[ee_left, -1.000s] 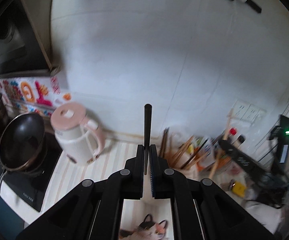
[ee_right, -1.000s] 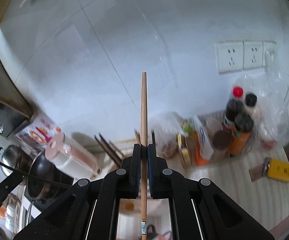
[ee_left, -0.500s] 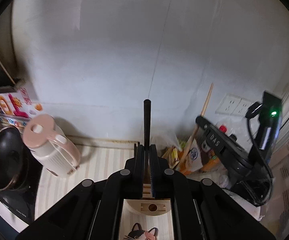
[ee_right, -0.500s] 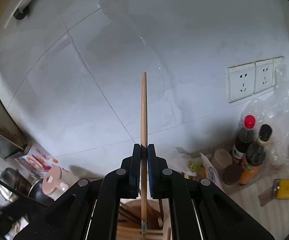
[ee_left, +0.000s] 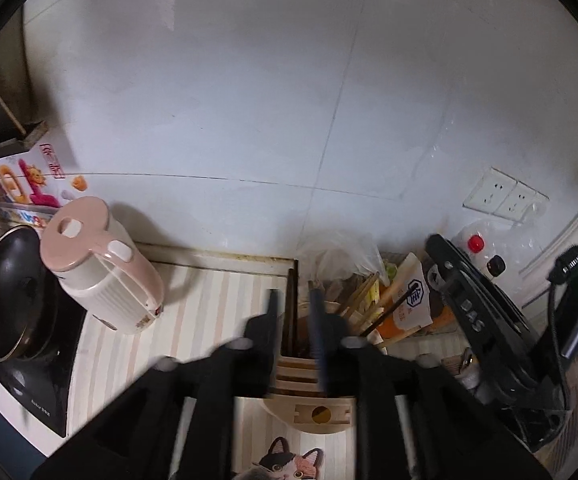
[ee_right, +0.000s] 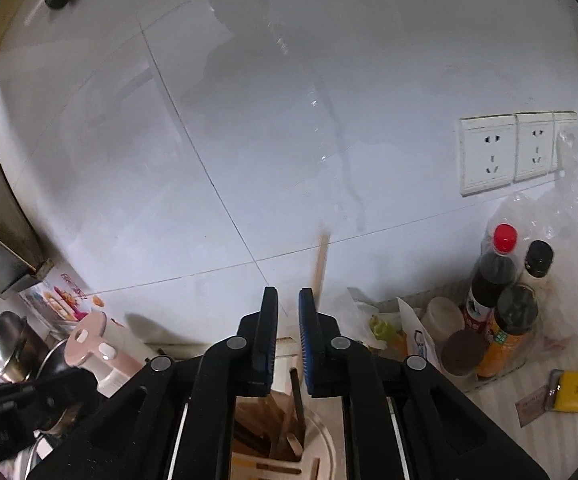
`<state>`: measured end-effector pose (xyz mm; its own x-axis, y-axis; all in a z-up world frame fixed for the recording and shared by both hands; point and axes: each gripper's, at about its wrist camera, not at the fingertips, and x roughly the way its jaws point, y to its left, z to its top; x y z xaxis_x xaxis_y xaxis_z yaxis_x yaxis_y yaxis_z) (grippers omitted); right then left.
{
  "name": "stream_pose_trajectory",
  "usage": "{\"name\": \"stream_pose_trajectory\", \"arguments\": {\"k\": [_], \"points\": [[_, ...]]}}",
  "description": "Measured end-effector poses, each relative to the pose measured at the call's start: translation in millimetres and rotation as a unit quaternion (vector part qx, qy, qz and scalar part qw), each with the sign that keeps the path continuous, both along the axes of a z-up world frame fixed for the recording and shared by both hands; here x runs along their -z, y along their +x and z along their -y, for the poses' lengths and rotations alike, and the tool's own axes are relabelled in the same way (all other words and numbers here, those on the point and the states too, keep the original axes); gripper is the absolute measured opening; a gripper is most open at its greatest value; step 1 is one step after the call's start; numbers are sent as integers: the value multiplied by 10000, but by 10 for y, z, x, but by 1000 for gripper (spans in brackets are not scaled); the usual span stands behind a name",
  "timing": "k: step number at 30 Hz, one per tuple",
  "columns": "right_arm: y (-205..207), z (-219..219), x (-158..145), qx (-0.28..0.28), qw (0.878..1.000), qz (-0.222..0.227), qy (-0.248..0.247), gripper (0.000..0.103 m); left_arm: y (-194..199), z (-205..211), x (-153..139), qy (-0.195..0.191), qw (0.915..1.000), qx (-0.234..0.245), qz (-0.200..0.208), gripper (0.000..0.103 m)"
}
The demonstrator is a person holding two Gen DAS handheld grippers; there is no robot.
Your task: Organize utensils
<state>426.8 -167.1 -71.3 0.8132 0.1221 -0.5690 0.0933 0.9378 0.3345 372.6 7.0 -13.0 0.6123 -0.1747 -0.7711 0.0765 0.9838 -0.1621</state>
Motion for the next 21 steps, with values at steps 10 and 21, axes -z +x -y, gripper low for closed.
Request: {"name": "stream_pose_trajectory", "arguments": {"k": [10,21], "points": [[-530,46,52,33,9968,-627,-490,68,-275,-258,204,718,9958,-519,221,101],[-1072,-209,228,454,9816,-1064,-1517,101,-540,-265,579,1052,9938,-331,159,103]]}}
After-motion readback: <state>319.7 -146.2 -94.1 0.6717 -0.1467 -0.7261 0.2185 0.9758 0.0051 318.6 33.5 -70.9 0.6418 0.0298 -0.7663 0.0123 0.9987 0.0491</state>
